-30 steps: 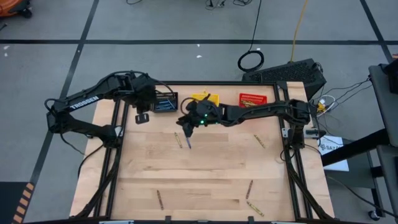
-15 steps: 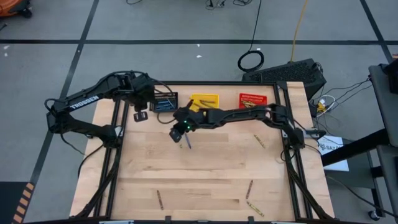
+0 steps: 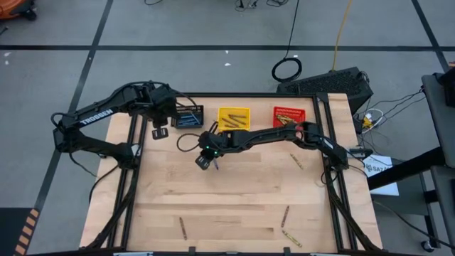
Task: Sort crayons
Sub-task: Put the green crayon into the red bin
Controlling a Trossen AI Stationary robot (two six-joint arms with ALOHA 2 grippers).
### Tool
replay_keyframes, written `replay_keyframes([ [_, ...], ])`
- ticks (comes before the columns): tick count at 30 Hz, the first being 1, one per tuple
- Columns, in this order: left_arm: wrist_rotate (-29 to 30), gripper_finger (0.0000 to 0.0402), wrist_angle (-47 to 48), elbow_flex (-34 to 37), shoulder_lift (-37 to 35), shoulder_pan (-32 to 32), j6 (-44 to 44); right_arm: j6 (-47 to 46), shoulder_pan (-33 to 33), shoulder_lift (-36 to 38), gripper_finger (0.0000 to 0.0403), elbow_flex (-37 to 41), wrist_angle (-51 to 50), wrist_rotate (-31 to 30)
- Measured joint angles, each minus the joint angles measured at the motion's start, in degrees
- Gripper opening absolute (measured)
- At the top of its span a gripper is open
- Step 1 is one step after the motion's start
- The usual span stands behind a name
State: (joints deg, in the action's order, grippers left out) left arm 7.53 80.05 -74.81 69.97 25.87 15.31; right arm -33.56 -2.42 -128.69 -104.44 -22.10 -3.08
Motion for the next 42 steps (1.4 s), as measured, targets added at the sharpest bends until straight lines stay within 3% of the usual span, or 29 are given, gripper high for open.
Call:
replay_keyframes([
  [20, -1.3, 0.0065, -1.6, 0.0, 0.0, 0.0, 0.1, 0.2, 2.2, -1.9, 0.0098, 0.0, 1.3, -0.2],
  [35, -1.3, 0.0065, -1.5, 0.0, 0.0, 0.0, -2.3, -1.7, 6.6, -1.9, 0.0098, 0.1, 1.2, -7.8],
  [42, -1.3, 0.0065, -1.5, 0.0, 0.0, 0.0, -3.0, -2.2, 4.2, -1.9, 0.0098, 0.1, 2.0, -9.7],
])
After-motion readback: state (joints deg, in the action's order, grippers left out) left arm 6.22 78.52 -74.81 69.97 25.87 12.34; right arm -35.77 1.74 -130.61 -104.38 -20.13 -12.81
